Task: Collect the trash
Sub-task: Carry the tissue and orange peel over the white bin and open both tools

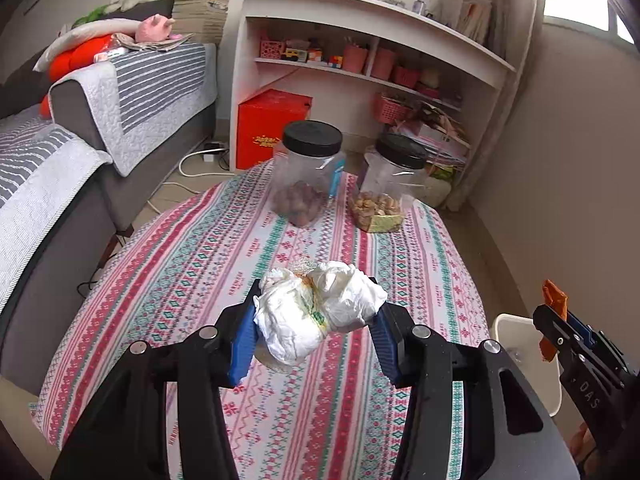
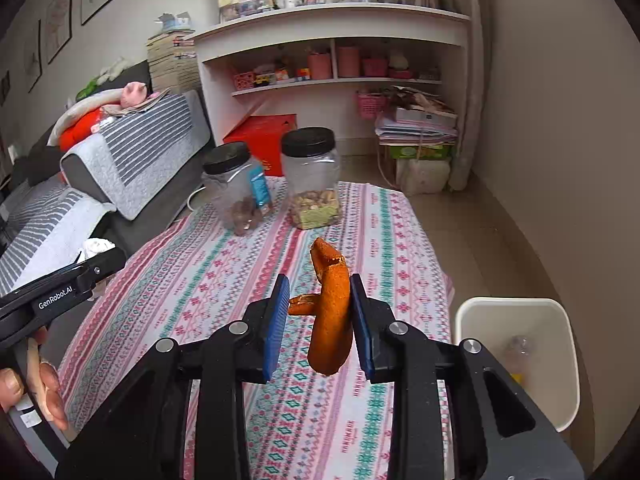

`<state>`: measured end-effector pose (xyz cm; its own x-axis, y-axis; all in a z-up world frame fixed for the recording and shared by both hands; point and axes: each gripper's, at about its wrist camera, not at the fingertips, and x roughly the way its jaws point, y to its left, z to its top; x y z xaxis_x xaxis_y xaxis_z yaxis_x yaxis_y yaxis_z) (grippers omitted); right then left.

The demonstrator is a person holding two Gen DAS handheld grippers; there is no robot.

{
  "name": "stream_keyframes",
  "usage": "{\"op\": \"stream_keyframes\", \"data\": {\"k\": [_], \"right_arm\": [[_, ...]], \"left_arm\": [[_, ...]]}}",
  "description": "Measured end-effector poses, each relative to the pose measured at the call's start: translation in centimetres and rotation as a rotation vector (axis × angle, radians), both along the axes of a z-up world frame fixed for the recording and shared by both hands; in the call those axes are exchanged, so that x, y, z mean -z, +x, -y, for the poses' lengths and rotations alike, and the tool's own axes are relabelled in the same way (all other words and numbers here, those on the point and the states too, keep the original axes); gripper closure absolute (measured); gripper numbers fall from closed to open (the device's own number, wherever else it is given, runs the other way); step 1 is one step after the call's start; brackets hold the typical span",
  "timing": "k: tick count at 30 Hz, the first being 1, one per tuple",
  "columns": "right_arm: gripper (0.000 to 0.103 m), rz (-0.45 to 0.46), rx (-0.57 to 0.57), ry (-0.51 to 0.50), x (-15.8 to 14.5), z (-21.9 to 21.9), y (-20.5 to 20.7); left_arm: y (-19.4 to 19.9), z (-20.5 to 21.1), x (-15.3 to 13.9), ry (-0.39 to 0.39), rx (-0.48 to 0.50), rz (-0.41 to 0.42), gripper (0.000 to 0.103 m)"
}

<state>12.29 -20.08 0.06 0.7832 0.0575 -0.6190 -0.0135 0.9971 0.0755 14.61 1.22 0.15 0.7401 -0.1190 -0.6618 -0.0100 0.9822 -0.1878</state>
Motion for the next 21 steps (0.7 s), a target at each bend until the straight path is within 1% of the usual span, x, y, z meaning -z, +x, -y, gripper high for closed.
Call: {"op": "stream_keyframes", "data": {"k": [8,14,15,17,18,19,20,21], "right_arm": [[0.074,-0.025,0.123,-0.011,0.3,5.8,-1.3],[0.074,-0.067,0.265,0.006,1.0,12.2,-2.1],[0.071,-0.077,0.285,0.015,1.2,13.2,-2.2],[0.059,-0.087,0.348,0.04,1.3,15.6,-2.8],[0.046,-0.086,0.381,0.053,1.2,16.7,-3.1],[0.037,-0.08,0.421,0.07,0.9,17.9,-3.7],[0.035,-0.072,0.451,0.086,0.6,18.7,-4.2],[0.03,-0.055,0.491,0.111,0.0,20.0,-4.9]], "left_arm": [[0.3,4.4,0.3,0.004,0.066,0.005,0.054],[0.3,8.3,0.7,0.006,0.133,0.005,0.054],[0.2,8.9,0.6,0.005,0.143,0.008,0.054],[0.3,10.6,0.5,-0.003,0.179,0.016,0.054],[0.2,11.6,0.4,-0.01,0.2,0.02,0.054],[0.2,13.1,0.4,-0.013,0.226,0.022,0.054],[0.3,14.2,0.5,-0.012,0.246,0.021,0.054],[0.3,16.0,0.7,-0.009,0.28,0.016,0.054]]}}
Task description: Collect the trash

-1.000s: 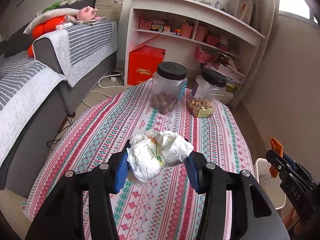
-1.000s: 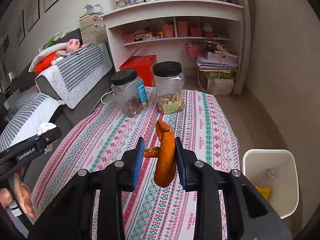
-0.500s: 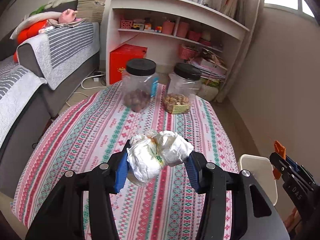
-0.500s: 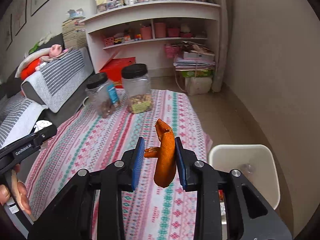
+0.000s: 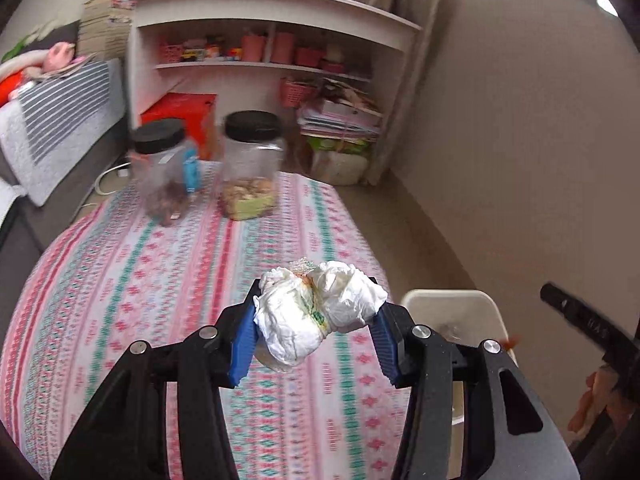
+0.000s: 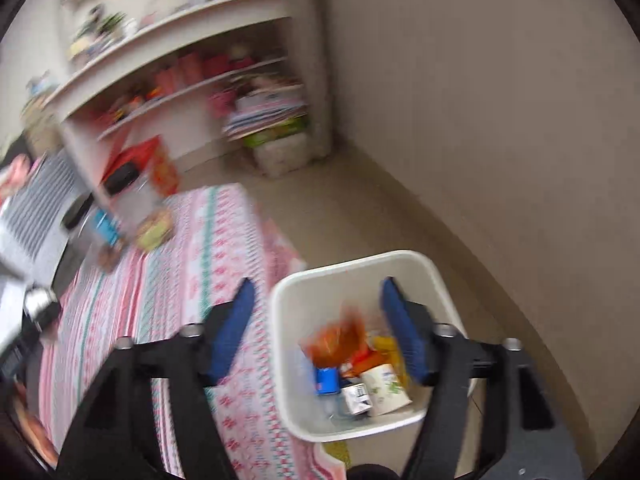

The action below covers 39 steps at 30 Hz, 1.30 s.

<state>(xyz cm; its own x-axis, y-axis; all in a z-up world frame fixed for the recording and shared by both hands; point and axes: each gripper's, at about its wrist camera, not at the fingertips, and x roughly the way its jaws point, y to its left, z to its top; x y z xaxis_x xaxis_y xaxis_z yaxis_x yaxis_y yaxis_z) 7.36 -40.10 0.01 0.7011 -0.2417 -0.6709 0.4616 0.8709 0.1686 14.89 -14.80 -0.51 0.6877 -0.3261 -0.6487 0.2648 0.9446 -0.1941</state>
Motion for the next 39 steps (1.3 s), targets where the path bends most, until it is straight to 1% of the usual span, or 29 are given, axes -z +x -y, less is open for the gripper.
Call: {"op": "stream_keyframes", "data": {"k": [1,3,5,7,9,11,13,15,16,17,18,20,21,23,24,25,27,28,29,31,32,36,39], "right_arm": [[0.023,0.021,0.035,0.013,-0.5,1.1,-0.7],[0.014,0.058,0.096,0.016,-1.5,2.8,-2.0],[0.013,0.088,0.15,0.0,-2.5,4.5,-3.3],[0.01,0.106,0.191,-0.008,-3.2,5.6,-4.2],[0.01,0.132,0.223,0.018,-3.7,7.0,-5.1],[0.01,0.153,0.253,0.047,-4.0,8.1,-5.9],[0.009,0.171,0.28,0.06,-4.3,9.0,-6.5],[0.009,0.194,0.301,0.053,-5.0,9.5,-7.2],[0.009,0.204,0.304,0.038,-5.2,9.4,-7.5],[0.009,0.207,0.304,0.022,-5.4,9.2,-7.6],[0.009,0.203,0.3,-0.013,-5.6,8.6,-7.7],[0.008,0.181,0.301,-0.082,-6.0,7.4,-7.6],[0.007,0.173,0.302,-0.136,-6.2,6.2,-7.7],[0.007,0.186,0.294,-0.206,-6.8,4.1,-8.1],[0.007,0.19,0.293,-0.23,-7.1,3.2,-8.5],[0.007,0.195,0.294,-0.251,-7.3,2.3,-9.0],[0.007,0.207,0.288,-0.264,-7.4,0.3,-10.0],[0.007,0.208,0.28,-0.261,-7.2,-0.6,-10.6],[0.007,0.203,0.275,-0.257,-7.1,-1.2,-10.7],[0.007,0.173,0.236,-0.253,-6.5,-3.3,-11.5],[0.007,0.159,0.208,-0.249,-6.2,-4.4,-11.7],[0.007,0.122,0.141,-0.268,-4.7,-7.6,-12.3],[0.007,0.092,0.091,-0.272,-3.1,-9.4,-11.5]], "left_arm": [[0.0,1.2,0.1,0.004,0.023,-0.002,0.054],[-0.2,4.2,0.3,0.015,0.072,-0.007,0.054],[-0.1,7.0,0.2,0.012,0.113,-0.01,0.054],[0.0,9.9,0.1,0.014,0.151,-0.016,0.053],[0.2,13.2,0.2,0.008,0.199,-0.034,0.052],[0.4,15.7,0.6,-0.001,0.239,-0.063,0.046],[0.5,17.6,1.0,-0.006,0.272,-0.102,0.026],[0.1,18.9,1.2,0.007,0.295,-0.122,0.023],[-0.3,19.1,1.0,0.022,0.3,-0.115,0.022],[-0.8,19.0,0.8,0.041,0.301,-0.098,0.02],[-1.5,18.6,0.6,0.053,0.299,-0.084,0.016],[-2.8,17.5,-0.2,0.094,0.284,-0.041,0.014],[-3.2,17.0,-0.4,0.105,0.277,-0.029,0.013],[-4.5,15.1,-1.3,0.126,0.243,0.012,0.01],[-5.4,13.9,-2.0,0.136,0.22,0.043,0.007],[-6.4,12.4,-2.6,0.145,0.187,0.09,0.007],[-7.7,9.9,-3.4,0.158,0.118,0.167,0.007],[-8.4,8.1,-3.7,0.144,0.085,0.188,0.007],[-8.6,7.1,-3.8,0.136,0.073,0.179,0.007],[-8.9,4.6,-3.9,0.106,0.048,0.129,0.007],[-9.2,3.6,-3.9,0.096,0.035,0.117,0.007],[-11.0,0.1,-4.0,0.053,-0.002,0.14,0.007],[-11.6,-1.5,-3.8,0.04,-0.013,0.145,0.007]]}}
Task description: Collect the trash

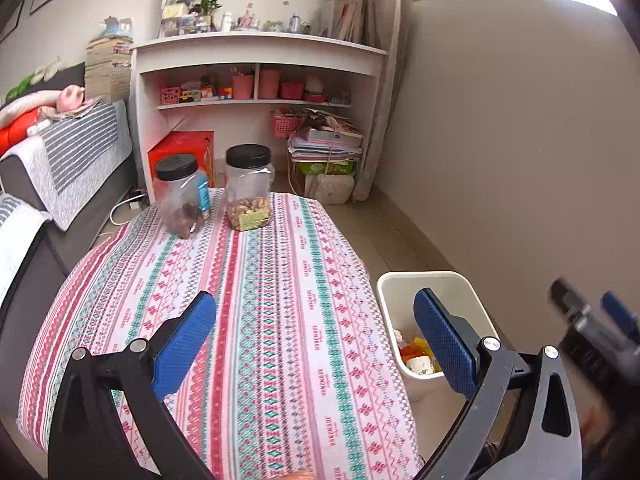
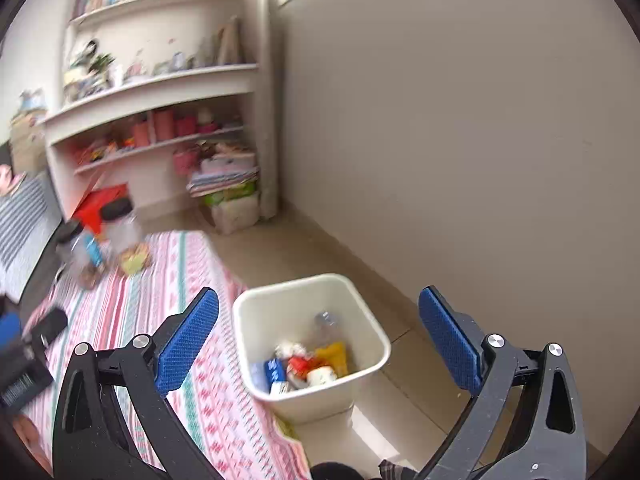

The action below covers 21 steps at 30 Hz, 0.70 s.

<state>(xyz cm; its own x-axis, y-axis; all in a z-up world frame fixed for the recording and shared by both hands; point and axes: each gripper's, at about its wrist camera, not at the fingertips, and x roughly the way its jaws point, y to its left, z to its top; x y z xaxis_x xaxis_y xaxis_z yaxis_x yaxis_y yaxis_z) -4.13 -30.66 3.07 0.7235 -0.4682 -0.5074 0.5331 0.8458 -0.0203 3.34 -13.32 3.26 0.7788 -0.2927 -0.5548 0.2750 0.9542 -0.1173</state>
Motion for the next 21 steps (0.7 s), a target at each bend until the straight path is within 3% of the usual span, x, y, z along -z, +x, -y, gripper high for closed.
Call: {"op": "stream_keyframes", "data": {"k": [3,12,21], "right_arm": [[0.007,-0.03,-0.036,0.04,1.1,-1.1,0.8],[0.007,0.037,-0.067,0.028,1.4,-4.0,0.8],[0.007,0.054,-0.063,0.049,1.5,-3.9,0.8]], "left_arm": [[-0.7,-1.2,-0.3,0.02,-0.027,0.019,0.007],[-0.6,-2.9,-0.4,0.053,-0.044,0.019,0.007],[-0.7,-3.3,-0.4,0.062,-0.054,0.033,0.007]]}}
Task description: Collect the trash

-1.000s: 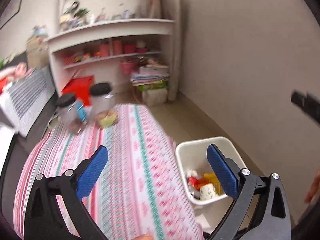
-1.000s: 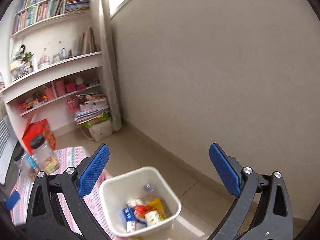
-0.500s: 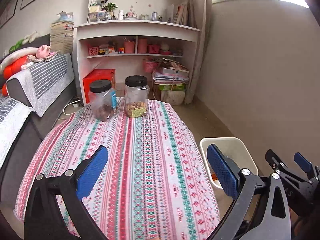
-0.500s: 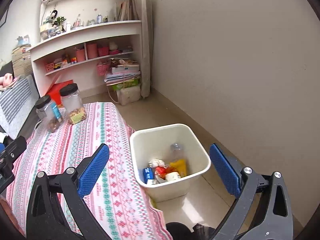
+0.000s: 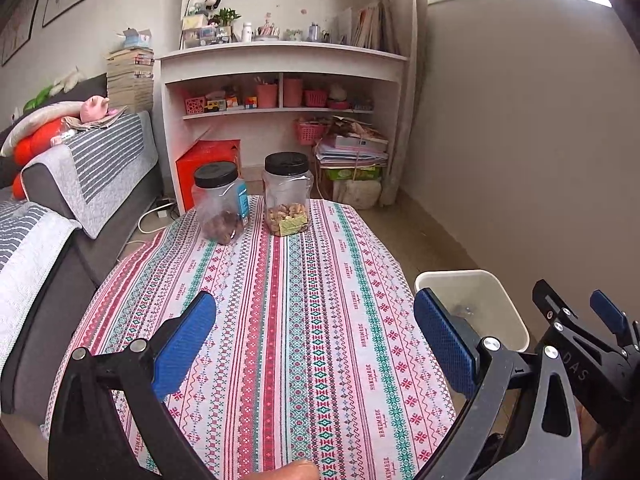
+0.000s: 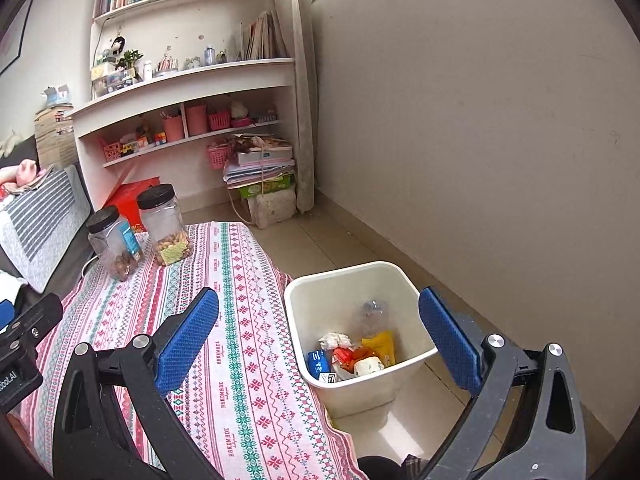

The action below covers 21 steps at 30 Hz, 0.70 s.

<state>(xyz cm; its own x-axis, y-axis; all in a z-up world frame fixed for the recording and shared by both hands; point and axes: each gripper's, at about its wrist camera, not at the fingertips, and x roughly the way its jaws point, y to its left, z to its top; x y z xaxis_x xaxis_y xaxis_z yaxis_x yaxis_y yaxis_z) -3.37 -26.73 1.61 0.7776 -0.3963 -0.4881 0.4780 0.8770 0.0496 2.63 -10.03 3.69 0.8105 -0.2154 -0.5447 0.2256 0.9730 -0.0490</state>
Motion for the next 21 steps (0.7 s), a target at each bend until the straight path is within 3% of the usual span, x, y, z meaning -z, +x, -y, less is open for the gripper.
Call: {"op": "stream_keyframes", "data": {"k": [21], "right_arm": [[0.007,0.002,-0.011,-0.009,0.02,-0.44,-0.07]], "left_arm": [[-0.01,0.22,0.16,0.012,-0.009,0.007,0.007]]}}
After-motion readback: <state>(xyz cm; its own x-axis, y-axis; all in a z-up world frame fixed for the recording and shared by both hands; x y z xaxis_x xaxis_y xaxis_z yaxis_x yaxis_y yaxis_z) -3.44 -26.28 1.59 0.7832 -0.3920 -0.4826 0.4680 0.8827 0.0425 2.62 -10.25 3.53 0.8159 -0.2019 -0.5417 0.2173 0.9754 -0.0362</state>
